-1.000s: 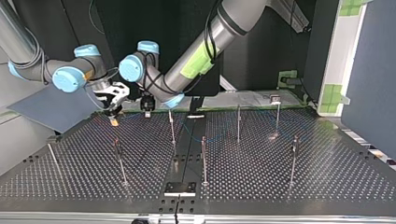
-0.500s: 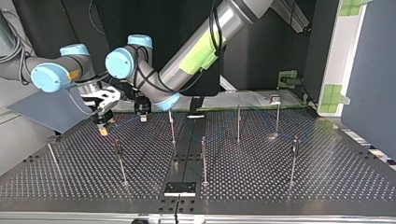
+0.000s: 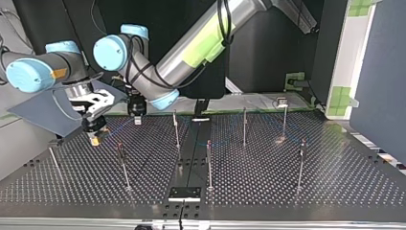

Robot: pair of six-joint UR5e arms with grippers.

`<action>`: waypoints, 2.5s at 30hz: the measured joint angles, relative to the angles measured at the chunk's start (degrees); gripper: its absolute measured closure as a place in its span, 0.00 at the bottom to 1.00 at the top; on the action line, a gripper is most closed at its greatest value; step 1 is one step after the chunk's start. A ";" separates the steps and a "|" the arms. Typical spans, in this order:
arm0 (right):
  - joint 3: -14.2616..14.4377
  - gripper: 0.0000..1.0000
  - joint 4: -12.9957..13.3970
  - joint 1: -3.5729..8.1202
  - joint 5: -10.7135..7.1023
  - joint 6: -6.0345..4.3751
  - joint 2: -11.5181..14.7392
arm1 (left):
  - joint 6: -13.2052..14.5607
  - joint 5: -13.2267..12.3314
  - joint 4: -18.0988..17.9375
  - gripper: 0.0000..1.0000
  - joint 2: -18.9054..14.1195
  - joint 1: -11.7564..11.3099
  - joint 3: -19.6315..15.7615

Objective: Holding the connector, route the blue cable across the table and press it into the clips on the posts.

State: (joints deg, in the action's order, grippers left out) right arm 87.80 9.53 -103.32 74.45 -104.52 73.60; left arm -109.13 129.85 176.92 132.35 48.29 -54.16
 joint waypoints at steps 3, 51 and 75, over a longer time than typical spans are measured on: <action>-0.40 1.00 -0.62 0.00 -0.01 -0.05 0.67 | -0.01 0.11 -0.01 1.00 -0.43 0.01 0.01; -4.48 1.00 -2.95 0.59 -3.66 -0.09 3.17 | 2.75 -6.02 -10.91 1.00 -2.76 -6.69 0.13; -5.82 1.00 -2.34 2.46 -5.42 -0.03 0.90 | 1.67 -12.69 -10.86 0.52 -0.77 -9.00 0.21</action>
State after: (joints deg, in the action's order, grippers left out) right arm 81.98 7.19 -100.86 69.03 -104.55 74.50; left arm -107.46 117.16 166.06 131.58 39.29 -53.95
